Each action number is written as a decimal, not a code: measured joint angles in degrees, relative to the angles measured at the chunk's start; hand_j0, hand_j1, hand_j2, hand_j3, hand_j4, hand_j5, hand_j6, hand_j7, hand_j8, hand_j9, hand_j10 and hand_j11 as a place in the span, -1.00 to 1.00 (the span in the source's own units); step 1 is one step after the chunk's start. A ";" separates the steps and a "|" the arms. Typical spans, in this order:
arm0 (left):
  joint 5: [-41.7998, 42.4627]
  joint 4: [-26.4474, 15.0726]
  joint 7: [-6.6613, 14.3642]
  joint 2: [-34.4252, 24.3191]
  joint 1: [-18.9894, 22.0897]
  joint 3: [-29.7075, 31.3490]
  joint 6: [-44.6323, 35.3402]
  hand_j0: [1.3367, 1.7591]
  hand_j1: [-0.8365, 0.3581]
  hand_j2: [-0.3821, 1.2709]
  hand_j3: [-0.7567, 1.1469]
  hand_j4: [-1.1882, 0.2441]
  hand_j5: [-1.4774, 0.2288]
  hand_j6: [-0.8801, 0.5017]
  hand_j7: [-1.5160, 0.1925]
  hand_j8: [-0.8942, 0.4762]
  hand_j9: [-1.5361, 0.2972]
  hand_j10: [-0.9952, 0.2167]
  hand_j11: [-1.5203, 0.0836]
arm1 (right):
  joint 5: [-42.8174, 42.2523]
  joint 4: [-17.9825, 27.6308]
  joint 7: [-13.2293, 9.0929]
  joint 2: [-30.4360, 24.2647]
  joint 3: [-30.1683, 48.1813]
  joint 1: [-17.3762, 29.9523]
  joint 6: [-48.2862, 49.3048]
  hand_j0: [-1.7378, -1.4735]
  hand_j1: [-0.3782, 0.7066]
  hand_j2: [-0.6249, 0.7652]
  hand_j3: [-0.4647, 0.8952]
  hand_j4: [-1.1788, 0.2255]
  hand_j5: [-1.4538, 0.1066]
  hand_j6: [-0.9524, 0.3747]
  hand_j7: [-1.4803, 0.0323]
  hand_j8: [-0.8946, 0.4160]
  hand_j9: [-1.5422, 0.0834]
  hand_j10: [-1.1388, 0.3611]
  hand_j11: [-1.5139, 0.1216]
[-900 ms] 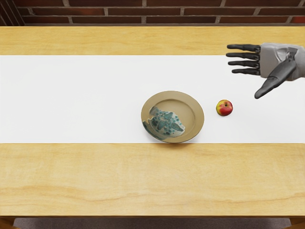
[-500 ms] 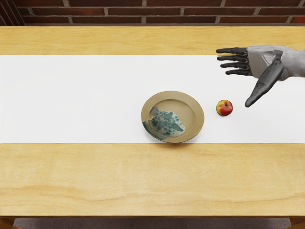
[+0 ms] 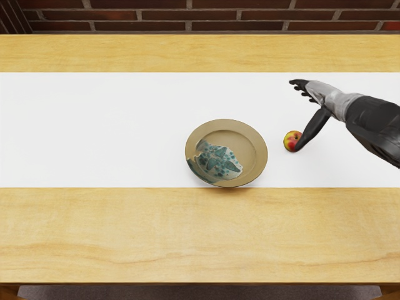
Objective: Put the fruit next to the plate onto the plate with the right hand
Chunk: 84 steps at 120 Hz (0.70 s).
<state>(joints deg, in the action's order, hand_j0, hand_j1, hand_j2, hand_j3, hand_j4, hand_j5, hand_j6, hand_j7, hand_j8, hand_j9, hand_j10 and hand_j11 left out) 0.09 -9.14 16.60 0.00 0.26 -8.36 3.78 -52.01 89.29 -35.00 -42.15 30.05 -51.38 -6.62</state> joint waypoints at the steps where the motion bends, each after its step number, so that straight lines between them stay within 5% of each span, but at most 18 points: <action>1: 0.00 0.00 0.00 0.00 0.00 0.00 0.00 0.52 0.96 -0.54 -0.21 0.64 0.72 0.26 0.76 0.29 0.66 0.63 0.88 | -0.09 -0.10 0.00 0.18 -0.26 -0.07 -0.25 -0.40 -0.85 -0.11 -0.32 0.61 0.79 0.37 0.88 0.30 0.83 0.46 0.78; 51: 0.00 0.00 0.00 0.00 0.00 0.00 0.00 0.52 0.96 -0.54 -0.21 0.64 0.72 0.26 0.76 0.29 0.66 0.63 0.88 | -3.35 -9.42 0.00 8.16 -20.92 -8.62 -14.54 -0.40 -0.64 -0.14 -0.32 0.47 0.63 0.21 0.71 0.14 0.67 0.33 0.63; 84: 0.00 0.00 0.00 0.00 0.00 0.00 0.00 0.52 0.96 -0.54 -0.21 0.64 0.72 0.26 0.76 0.29 0.66 0.63 0.88 | -3.41 -14.06 0.00 12.79 -27.20 -10.31 -19.31 -0.40 -0.51 -0.15 -0.32 0.39 0.53 0.13 0.61 0.05 0.58 0.25 0.53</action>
<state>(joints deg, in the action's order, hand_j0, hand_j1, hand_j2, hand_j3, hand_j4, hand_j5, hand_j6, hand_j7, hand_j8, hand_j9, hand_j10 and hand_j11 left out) 0.09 -9.14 16.61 0.00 0.26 -8.36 3.78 -55.42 75.23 -35.00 -29.36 2.85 -61.70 -25.93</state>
